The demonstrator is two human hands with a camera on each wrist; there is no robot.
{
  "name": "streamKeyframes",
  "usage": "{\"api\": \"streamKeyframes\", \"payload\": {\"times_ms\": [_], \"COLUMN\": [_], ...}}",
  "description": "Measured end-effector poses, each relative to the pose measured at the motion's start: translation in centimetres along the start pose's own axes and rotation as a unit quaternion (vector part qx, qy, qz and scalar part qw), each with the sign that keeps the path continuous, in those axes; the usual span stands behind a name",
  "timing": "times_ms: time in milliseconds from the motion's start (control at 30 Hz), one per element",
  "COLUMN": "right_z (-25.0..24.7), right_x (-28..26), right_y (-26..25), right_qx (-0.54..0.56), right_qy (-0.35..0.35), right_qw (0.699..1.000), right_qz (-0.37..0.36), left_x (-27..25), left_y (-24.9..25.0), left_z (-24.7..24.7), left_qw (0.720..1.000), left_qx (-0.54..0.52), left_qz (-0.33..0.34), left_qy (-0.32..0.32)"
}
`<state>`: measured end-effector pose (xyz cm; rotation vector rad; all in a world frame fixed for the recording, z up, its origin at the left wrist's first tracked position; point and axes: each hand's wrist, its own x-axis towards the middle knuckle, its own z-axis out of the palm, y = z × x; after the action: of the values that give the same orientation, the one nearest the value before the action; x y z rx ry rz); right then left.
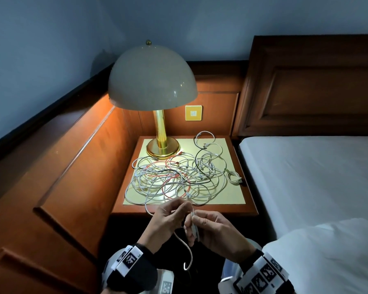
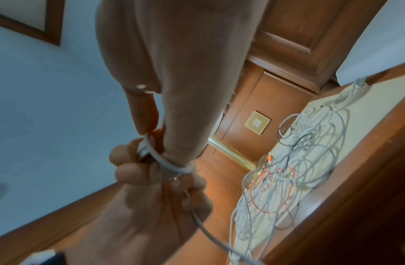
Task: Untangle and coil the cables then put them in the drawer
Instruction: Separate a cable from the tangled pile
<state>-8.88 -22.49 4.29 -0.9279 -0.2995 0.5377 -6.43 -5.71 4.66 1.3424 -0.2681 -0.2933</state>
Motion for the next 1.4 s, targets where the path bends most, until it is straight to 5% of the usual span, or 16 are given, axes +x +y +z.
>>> {"api": "streamKeyframes", "payload": {"times_ms": [200, 300, 433, 533, 600, 700, 833, 933, 1033, 1167, 1267, 1400], "right_z": [0.6, 0.5, -0.9, -2.2, -2.8, -2.8, -1.7, -1.3, -0.7, -0.4, -0.2, 0.0], "right_x": [1.3, 2.3, 3.6, 4.0, 3.8, 3.3, 2.0, 1.6, 1.5, 1.3, 1.1, 1.0], "right_y": [-2.3, -4.9, -6.5, -6.1, -5.4, -4.0, -3.2, -3.0, -2.4, -1.9, -1.7, -1.9], "right_qx": [0.013, -0.084, -0.334, -0.479, -0.52, -0.509, -0.333, -0.212, -0.139, -0.021, 0.03, -0.03], "right_qy": [0.003, 0.08, 0.161, 0.186, 0.171, 0.155, 0.128, 0.095, 0.059, 0.031, 0.013, -0.001], "right_qw": [0.998, 0.984, 0.906, 0.835, 0.818, 0.838, 0.933, 0.973, 0.988, 0.999, 0.999, 0.999], "right_qz": [-0.064, -0.139, -0.201, -0.197, -0.176, -0.12, -0.048, -0.011, 0.02, 0.04, 0.027, -0.024], "left_x": [0.2, -0.4, -0.9, -0.8, -0.5, 0.2, 0.7, 1.2, 1.3, 0.5, 0.5, 0.7], "left_y": [-2.1, -3.1, -2.7, -1.5, -0.7, 0.6, 1.5, 1.4, 1.6, 2.0, 1.0, -1.4], "left_z": [1.2, 1.7, 1.9, 1.7, 1.4, 0.7, -0.5, -1.6, -1.6, -0.1, 0.7, 0.9], "left_qw": [0.998, 0.994, 0.974, 0.916, 0.887, 0.883, 0.881, 0.915, 0.947, 0.998, 0.997, 0.996], "left_qx": [-0.023, 0.099, 0.213, 0.36, 0.402, 0.402, 0.4, 0.346, 0.283, 0.03, -0.07, -0.058], "left_qz": [-0.037, -0.009, 0.062, 0.17, 0.215, 0.228, 0.239, 0.192, 0.145, 0.054, 0.016, -0.017], "left_qy": [0.048, 0.036, 0.035, 0.051, 0.073, 0.083, 0.08, 0.075, 0.041, -0.014, 0.012, 0.059]}}
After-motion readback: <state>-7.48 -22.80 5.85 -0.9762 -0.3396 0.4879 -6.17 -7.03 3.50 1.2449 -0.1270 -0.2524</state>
